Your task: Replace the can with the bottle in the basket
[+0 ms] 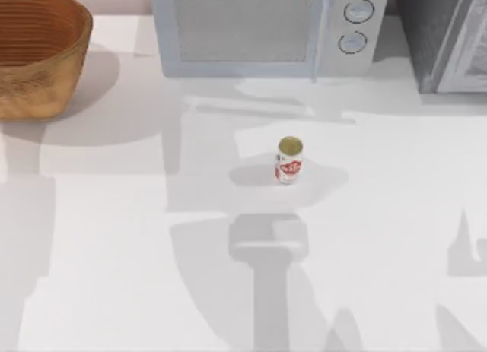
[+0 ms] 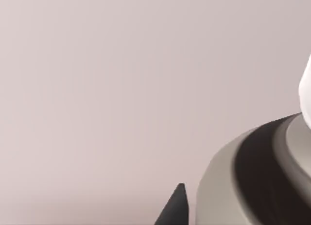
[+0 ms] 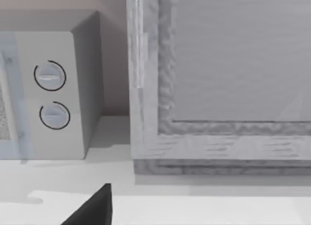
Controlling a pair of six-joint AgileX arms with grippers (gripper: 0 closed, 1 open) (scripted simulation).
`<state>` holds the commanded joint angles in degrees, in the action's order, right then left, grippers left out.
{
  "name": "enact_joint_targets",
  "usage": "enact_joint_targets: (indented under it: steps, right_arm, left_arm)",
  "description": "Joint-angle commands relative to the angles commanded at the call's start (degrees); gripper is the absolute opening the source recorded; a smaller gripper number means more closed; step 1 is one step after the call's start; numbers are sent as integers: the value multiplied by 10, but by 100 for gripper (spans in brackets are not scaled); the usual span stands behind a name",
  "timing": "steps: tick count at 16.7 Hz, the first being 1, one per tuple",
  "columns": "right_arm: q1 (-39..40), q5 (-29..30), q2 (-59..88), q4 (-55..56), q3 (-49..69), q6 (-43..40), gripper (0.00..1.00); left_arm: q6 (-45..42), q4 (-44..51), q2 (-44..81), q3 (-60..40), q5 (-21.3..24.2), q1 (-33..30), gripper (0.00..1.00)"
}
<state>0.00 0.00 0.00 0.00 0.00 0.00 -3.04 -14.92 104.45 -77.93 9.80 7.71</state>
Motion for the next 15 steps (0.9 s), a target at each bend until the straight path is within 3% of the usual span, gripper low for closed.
enact_joint_targets:
  steps: [9, 15]
  right_arm:
    - [0, 0, 0, 0, 0, 0, 100]
    - [0, 0, 0, 0, 0, 0, 100]
  left_arm:
    - [0, 0, 0, 0, 0, 0, 98]
    - [0, 0, 0, 0, 0, 0, 100]
